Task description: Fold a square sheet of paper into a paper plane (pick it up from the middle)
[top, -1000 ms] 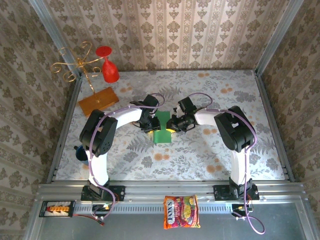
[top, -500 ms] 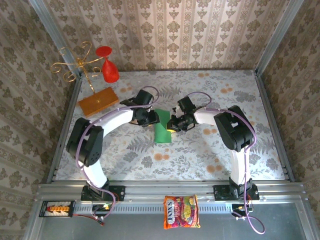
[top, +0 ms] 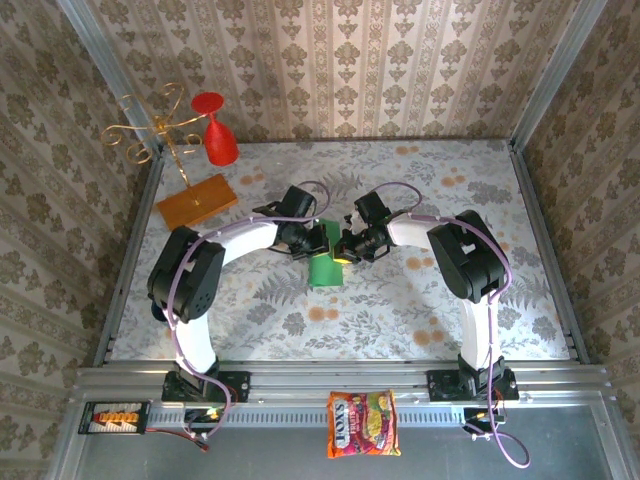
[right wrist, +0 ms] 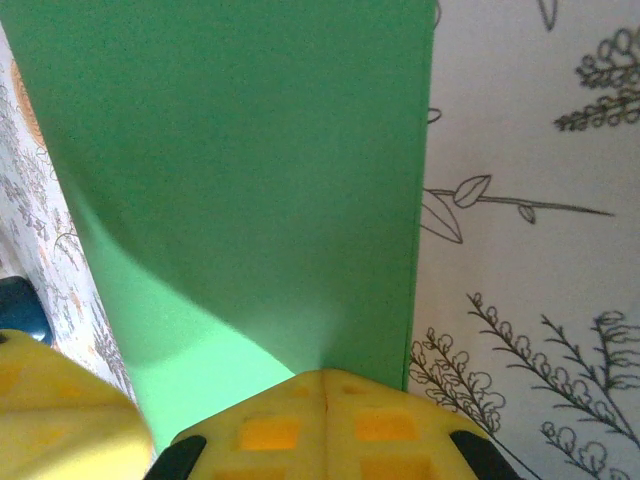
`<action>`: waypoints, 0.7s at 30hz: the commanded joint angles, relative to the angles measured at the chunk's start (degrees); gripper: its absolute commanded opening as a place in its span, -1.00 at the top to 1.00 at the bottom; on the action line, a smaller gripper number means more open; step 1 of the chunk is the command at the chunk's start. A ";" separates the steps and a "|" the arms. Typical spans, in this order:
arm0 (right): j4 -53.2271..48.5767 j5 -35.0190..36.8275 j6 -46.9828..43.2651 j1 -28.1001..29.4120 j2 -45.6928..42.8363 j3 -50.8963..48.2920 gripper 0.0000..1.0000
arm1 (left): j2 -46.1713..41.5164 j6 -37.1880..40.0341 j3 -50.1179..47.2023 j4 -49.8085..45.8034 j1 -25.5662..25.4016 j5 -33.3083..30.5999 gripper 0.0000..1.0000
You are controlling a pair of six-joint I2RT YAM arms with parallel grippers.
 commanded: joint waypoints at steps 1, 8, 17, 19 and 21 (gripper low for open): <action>-10.34 8.57 -1.16 0.46 6.02 -2.36 0.94 | 1.38 0.31 0.21 2.10 -0.46 2.85 1.00; -11.42 9.98 -2.02 0.46 6.21 -1.89 1.00 | 4.04 1.46 1.47 -0.26 -0.86 2.78 1.00; -11.52 10.69 -2.21 0.46 6.61 -1.95 1.00 | 4.93 1.64 0.10 -0.40 0.37 2.13 1.00; -12.07 11.26 -2.27 0.46 6.79 -1.77 1.00 | 5.15 2.26 0.05 -1.07 0.61 1.55 1.00; -14.01 12.57 -2.77 0.46 7.44 -1.14 1.00 | 5.32 2.90 -0.12 -1.60 0.96 1.11 1.00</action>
